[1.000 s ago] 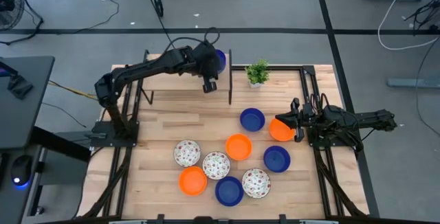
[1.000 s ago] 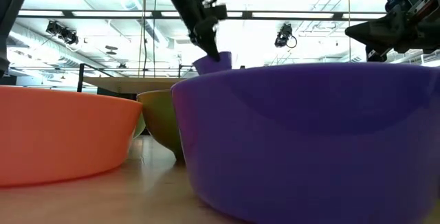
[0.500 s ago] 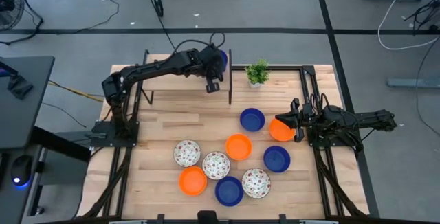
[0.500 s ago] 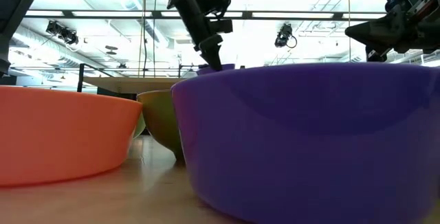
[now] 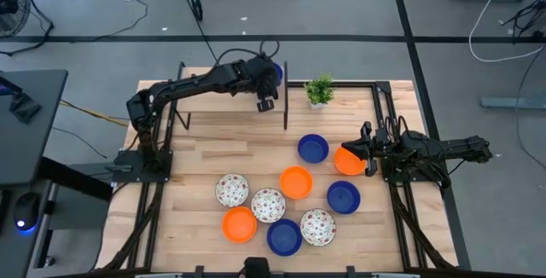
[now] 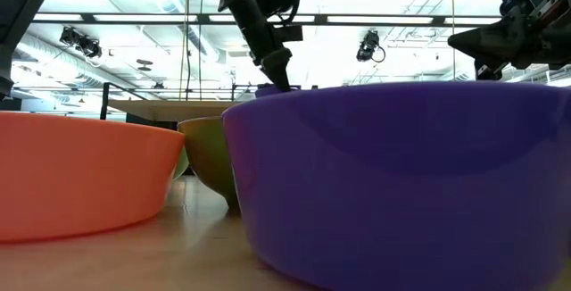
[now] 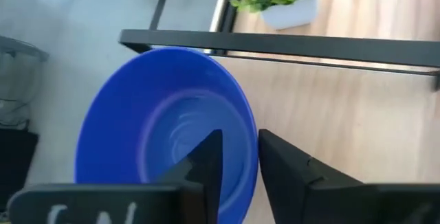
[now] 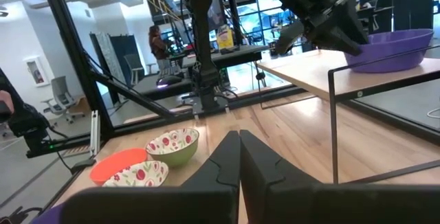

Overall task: Pick & Place Mini bowls
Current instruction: Put the blue bowl on the shelf, then put the white bowl on the shelf

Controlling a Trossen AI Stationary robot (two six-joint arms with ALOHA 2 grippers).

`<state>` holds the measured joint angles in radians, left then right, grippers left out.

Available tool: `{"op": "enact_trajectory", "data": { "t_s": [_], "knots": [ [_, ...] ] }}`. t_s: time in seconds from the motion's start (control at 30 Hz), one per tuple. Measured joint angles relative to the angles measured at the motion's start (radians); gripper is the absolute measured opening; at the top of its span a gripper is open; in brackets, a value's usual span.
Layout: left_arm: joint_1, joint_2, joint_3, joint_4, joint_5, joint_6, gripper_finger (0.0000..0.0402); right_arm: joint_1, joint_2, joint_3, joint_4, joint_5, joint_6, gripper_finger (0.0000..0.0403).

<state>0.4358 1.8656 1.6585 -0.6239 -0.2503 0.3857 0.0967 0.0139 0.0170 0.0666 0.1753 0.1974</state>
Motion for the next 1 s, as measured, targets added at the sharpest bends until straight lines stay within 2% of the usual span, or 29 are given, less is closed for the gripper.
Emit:
{"op": "enact_trajectory", "data": {
  "t_s": [0.3, 0.5, 0.67, 0.8, 1.0],
  "knots": [
    [-0.005, -0.001, 0.0, 0.118, -0.019, 0.019, 0.011, 0.0, 0.0, 0.0, 0.0, 0.0, 0.0, 0.0006],
    [-0.059, -0.068, -0.001, 0.068, -0.017, 0.003, 0.011, 0.0, 0.0, 0.0, 0.0, 0.0, 0.0, 0.0006],
    [-0.117, -0.16, -0.017, -0.055, 0.02, -0.082, 0.0109, 0.0, 0.0, 0.0, 0.0, 0.0, 0.0, 0.0006],
    [-0.159, -0.265, -0.151, -0.051, 0.067, -0.173, 0.0096, 0.0, 0.0, 0.0, 0.0, 0.0, 0.0, 0.0006],
    [-0.27, -0.447, -0.486, 0.104, 0.069, -0.343, 0.007, 0.0, 0.0, 0.0, 0.0, 0.0, 0.0, 0.0006]
  ]
}}
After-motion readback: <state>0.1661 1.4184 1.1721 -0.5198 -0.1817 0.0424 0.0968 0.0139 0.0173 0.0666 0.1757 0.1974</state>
